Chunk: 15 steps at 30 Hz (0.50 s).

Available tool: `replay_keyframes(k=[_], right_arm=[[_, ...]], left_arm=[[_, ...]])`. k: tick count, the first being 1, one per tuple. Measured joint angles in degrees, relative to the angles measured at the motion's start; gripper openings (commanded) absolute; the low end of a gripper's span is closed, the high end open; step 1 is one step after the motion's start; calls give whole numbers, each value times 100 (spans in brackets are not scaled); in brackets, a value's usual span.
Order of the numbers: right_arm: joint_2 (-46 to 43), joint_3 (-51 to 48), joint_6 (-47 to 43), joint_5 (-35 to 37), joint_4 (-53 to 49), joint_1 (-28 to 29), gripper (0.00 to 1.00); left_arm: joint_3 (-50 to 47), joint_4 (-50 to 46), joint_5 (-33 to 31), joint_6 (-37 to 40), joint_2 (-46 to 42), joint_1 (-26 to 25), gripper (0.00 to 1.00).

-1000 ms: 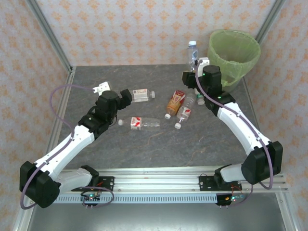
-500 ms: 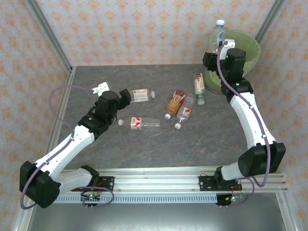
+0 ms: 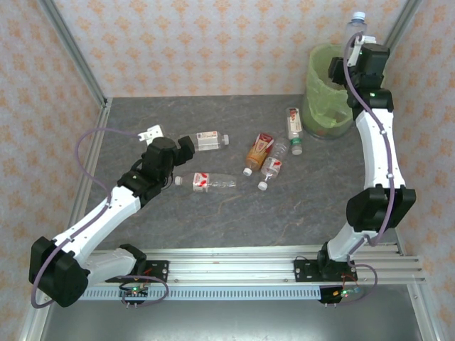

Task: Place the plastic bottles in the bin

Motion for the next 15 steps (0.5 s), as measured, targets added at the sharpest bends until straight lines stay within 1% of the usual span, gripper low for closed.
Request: replay_keyframes(k=[3, 7, 15], right_arm=[[216, 114, -66, 186, -164, -37, 47], [708, 560, -105, 511, -315, -37, 47], [1412, 1113, -262, 1388, -334, -52, 48]], left_arm=[[-31, 0, 2, 2, -4, 0, 100], [-31, 0, 22, 2, -87, 0, 100], [-116, -4, -33, -24, -186, 4, 100]])
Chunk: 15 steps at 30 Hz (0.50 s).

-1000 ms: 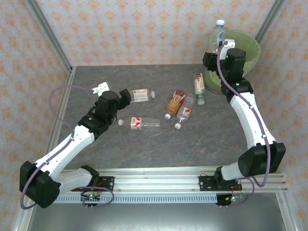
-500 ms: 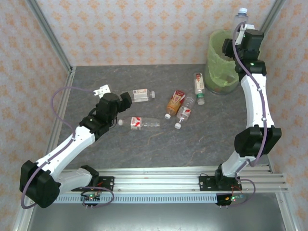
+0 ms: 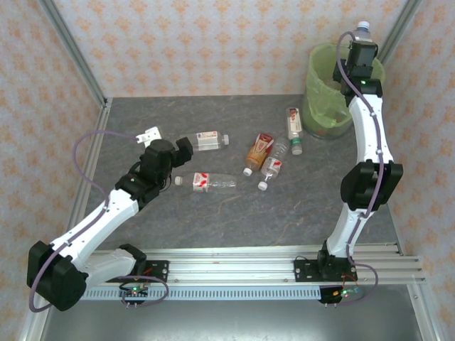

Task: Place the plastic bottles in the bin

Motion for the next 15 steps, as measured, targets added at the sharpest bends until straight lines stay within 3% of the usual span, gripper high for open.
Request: replay_keyframes(k=[9, 15], right_arm=[[505, 267, -190, 273, 2, -157, 60], [879, 647, -98, 267, -90, -184, 77]], left_arm=[[-2, 0, -160, -90, 0, 101, 100], [0, -2, -186, -133, 35, 116, 100]])
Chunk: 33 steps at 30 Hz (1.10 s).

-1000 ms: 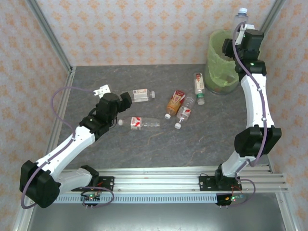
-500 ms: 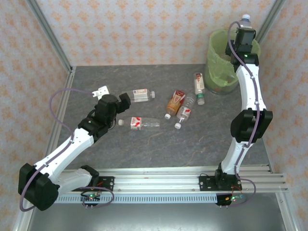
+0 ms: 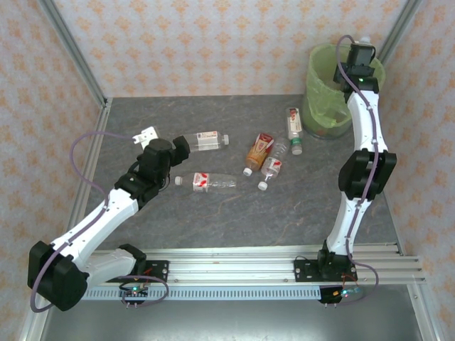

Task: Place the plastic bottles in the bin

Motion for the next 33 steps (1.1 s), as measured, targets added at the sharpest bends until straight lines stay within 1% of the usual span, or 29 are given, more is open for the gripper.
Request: replay_keyframes(k=[7, 13, 17, 20, 26, 33], right_arm=[[15, 35, 48, -33, -68, 0, 85], [13, 35, 118, -181, -87, 0, 100], [-66, -44, 136, -321, -85, 0, 99], [-286, -282, 179, -437, -74, 0, 99], [-909, -782, 267, -706, 37, 0, 99], [-1904, -1722, 284, -966, 396, 0, 99]], left_arm=[[0, 4, 26, 2, 44, 63, 100], [-2, 13, 70, 2, 46, 70, 100], [-68, 101, 114, 4, 44, 72, 100], [-164, 190, 190, 4, 44, 72, 100], [-273, 310, 291, 20, 44, 74, 100], [-326, 422, 372, 144, 37, 111, 100]])
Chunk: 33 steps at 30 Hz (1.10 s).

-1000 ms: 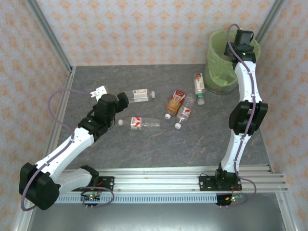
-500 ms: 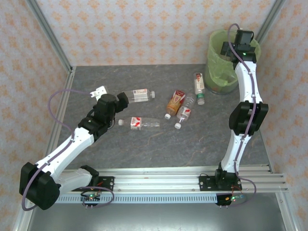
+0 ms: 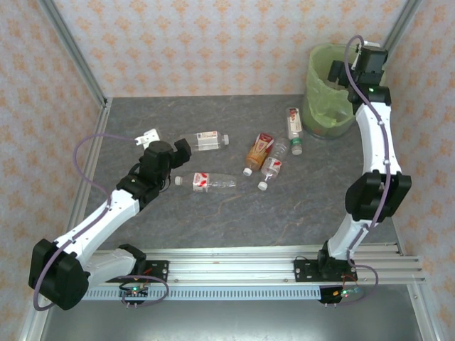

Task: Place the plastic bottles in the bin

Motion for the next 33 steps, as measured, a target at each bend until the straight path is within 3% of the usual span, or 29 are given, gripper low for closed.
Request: replay_keyframes(k=[11, 21, 28, 33], right_arm=[[-1895, -2422, 507, -431, 1088, 28, 99], [-2911, -3917, 1104, -1108, 1847, 367, 99], [-3510, -4623, 1189, -1392, 1790, 758, 99], [-3998, -4983, 1423, -1060, 1460, 798, 99]], left_arm=[[-372, 466, 192, 11, -142, 0, 100], [-577, 573, 251, 2, -374, 37, 100], [-608, 584, 216, -7, -374, 37, 100], [-608, 664, 205, -9, -278, 37, 100]])
